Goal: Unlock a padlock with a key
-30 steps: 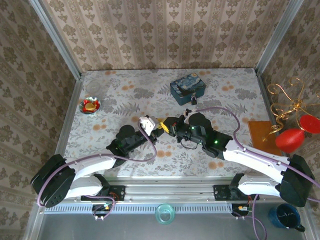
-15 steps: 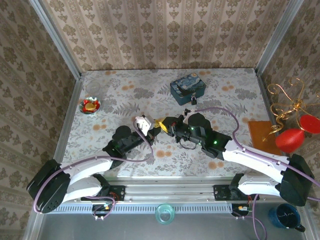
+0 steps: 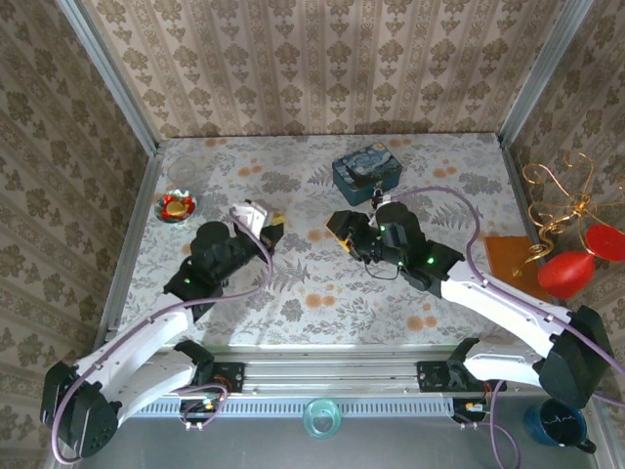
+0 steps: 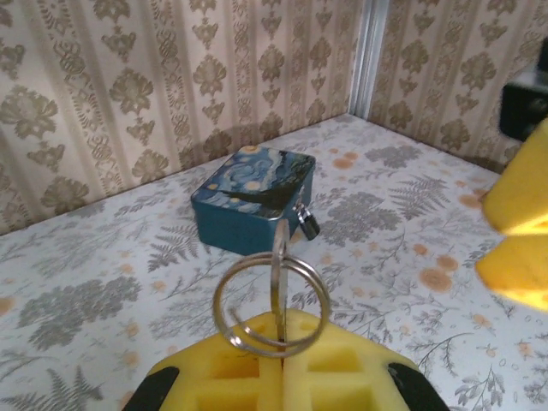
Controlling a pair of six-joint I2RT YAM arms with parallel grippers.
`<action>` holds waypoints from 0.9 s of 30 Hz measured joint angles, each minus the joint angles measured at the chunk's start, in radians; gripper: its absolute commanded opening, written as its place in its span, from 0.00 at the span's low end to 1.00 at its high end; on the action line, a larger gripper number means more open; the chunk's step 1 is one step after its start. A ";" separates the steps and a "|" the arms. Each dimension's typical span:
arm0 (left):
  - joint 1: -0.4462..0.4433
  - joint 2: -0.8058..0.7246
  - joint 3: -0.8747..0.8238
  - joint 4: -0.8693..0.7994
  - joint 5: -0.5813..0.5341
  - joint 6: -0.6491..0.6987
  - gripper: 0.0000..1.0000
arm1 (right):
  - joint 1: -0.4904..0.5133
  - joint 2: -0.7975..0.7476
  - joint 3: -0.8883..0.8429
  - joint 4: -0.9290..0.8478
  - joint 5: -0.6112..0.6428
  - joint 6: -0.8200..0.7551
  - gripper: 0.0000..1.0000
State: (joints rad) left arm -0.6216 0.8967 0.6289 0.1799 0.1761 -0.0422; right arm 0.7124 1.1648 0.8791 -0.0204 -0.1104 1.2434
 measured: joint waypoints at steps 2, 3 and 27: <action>0.003 0.009 0.056 -0.100 0.018 0.014 0.00 | -0.005 -0.037 0.004 -0.027 0.020 -0.166 0.53; 0.002 0.019 0.078 -0.140 0.032 0.017 0.00 | -0.005 -0.053 0.003 -0.035 0.026 -0.237 0.52; -0.226 0.299 0.310 -0.600 0.313 0.208 0.00 | 0.008 -0.185 -0.283 0.158 -0.277 -1.365 0.42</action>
State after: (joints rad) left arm -0.8474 1.1957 0.9386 -0.4206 0.4889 0.1658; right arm 0.7200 0.9798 0.5957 0.1375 -0.3874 -0.1219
